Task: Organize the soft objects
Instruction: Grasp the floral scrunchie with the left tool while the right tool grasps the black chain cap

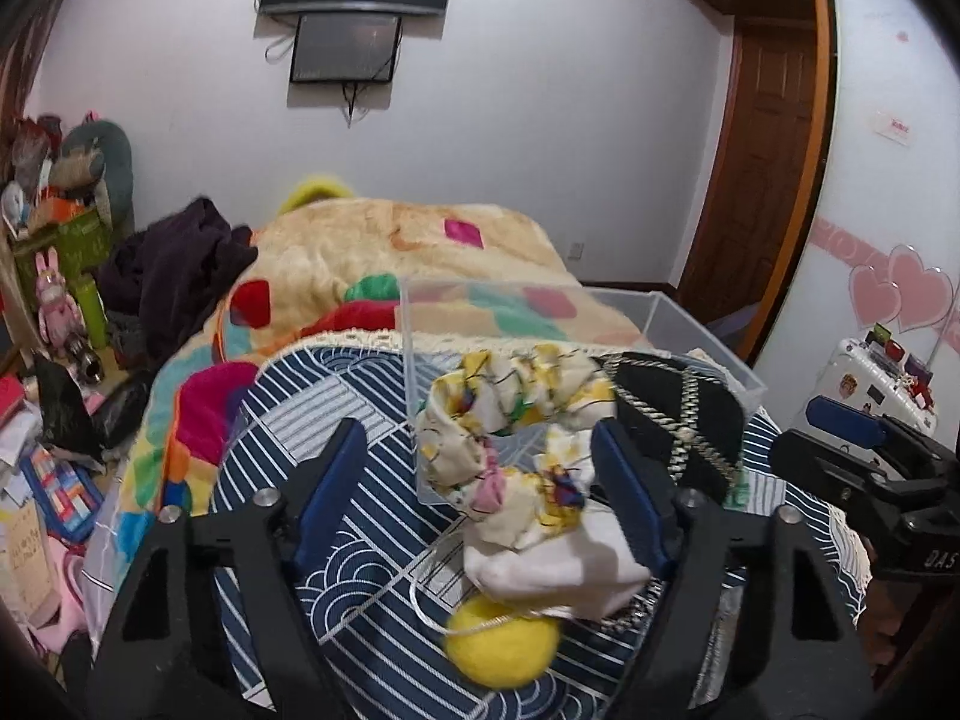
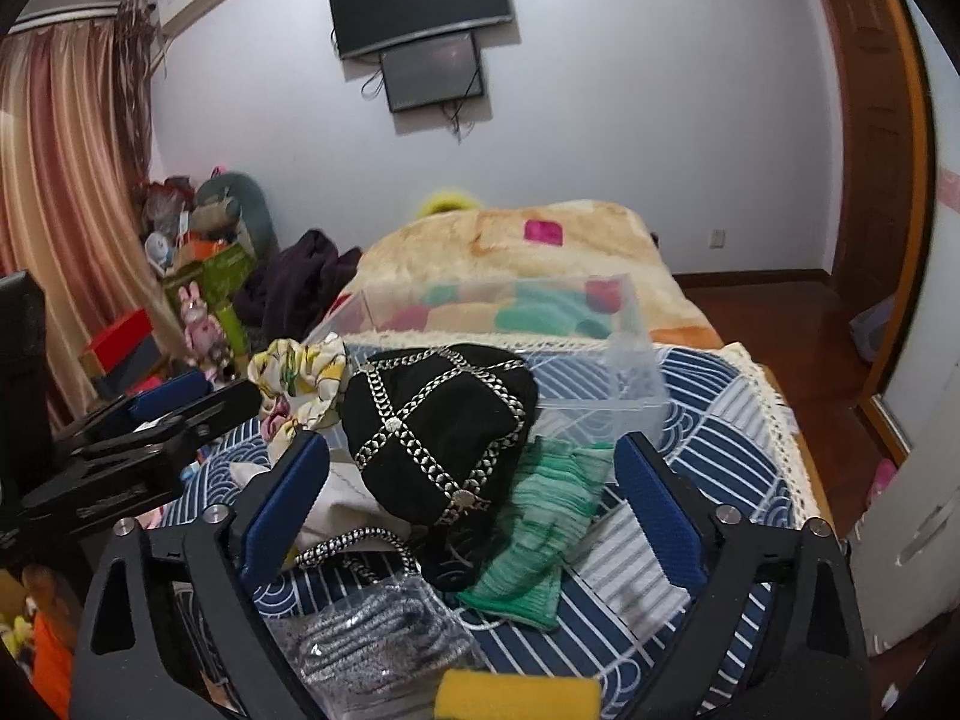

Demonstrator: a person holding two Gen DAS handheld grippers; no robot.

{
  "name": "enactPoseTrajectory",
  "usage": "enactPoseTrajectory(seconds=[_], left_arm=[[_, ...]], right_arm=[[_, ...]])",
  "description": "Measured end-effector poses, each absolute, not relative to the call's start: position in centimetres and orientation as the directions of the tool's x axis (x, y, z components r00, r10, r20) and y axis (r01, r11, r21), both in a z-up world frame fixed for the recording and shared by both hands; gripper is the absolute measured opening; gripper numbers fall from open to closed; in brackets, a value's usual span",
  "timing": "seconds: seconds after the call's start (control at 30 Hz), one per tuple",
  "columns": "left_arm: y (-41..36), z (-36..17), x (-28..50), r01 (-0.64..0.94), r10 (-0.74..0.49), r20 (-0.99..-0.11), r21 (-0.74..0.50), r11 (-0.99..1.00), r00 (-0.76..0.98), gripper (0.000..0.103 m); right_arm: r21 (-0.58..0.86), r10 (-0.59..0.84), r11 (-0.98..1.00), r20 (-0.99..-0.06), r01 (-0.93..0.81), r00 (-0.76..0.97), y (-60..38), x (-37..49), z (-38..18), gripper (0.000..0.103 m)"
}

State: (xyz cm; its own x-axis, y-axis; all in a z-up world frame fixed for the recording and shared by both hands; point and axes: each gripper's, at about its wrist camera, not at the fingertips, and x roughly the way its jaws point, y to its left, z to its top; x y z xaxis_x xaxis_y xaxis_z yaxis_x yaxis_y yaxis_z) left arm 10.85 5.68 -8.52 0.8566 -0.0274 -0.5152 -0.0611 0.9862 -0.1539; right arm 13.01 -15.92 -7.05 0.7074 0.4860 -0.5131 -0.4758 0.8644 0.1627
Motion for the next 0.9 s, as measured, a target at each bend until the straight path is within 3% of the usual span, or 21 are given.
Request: enactPoseTrajectory(seconds=[0.27,0.37,0.5,0.57,0.67,0.8,0.9], left_arm=[[6.9,-10.8,11.9,-0.062,-0.069,-0.558,-0.212,0.975,0.827,0.062],[6.9,-11.7,12.5,-0.057,-0.094,-0.581,-0.236,0.97,0.808,0.048],[6.8,-11.9,12.6,-0.045,-0.108,-0.581,-0.242,0.969,0.807,0.027],[6.6,-11.8,12.4,-0.035,-0.113,-0.572,-0.241,0.97,0.812,0.023],[6.4,-11.8,12.2,-0.029,-0.117,-0.569,-0.241,0.97,0.814,0.015],[6.4,-11.5,11.8,-0.033,-0.114,-0.557,-0.246,0.969,0.823,0.011],[6.3,-10.4,11.2,-0.037,-0.093,-0.526,-0.231,0.972,0.846,0.01]], right_arm=[[0.183,0.496,0.855,-0.559,-0.485,0.664,-14.2,14.8,-8.3,0.091],[0.177,0.48,0.861,-0.596,-0.477,0.644,-13.7,15.0,-9.3,0.078],[0.216,0.49,0.857,-0.625,-0.468,0.608,-13.7,15.4,-10.3,0.05],[0.231,0.496,0.856,-0.619,-0.463,0.609,-14.2,15.3,-10.3,0.043],[0.232,0.502,0.853,-0.609,-0.468,0.614,-14.4,14.9,-10.2,0.025],[0.244,0.526,0.839,-0.59,-0.486,0.613,-14.6,14.4,-9.8,0.013],[0.24,0.531,0.838,-0.566,-0.491,0.63,-14.9,13.9,-9.1,0.012]])
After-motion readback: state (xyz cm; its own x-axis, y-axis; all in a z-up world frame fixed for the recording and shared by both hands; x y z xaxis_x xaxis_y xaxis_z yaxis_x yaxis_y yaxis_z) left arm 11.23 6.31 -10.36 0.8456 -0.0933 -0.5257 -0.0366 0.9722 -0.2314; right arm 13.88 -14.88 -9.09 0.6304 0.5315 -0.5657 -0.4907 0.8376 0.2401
